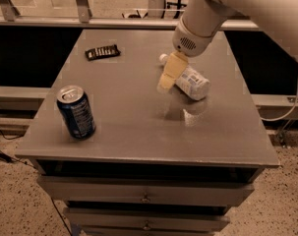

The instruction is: Place blue plastic bottle upright

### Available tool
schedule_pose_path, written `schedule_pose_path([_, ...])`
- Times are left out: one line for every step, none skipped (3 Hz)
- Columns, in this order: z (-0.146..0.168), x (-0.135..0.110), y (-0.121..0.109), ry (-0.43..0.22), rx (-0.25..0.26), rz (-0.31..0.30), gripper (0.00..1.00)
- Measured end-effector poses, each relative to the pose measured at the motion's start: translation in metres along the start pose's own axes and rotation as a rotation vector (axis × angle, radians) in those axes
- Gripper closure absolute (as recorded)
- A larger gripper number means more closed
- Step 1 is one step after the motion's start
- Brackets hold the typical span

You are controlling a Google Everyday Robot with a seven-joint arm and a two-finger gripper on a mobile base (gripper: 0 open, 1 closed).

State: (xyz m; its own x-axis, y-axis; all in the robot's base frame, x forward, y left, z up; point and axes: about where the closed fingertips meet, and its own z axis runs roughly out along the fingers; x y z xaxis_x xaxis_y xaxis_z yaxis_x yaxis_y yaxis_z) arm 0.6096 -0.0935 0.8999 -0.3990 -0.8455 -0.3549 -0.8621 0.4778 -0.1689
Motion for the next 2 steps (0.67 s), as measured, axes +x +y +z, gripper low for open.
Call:
schedule_pose_path([0.019, -0.008, -0.031, 0.018, 0.037, 0.056, 0.00])
schedule_pose_path([0.036, -0.009, -0.057, 0.053, 0.066, 0.112, 0.00])
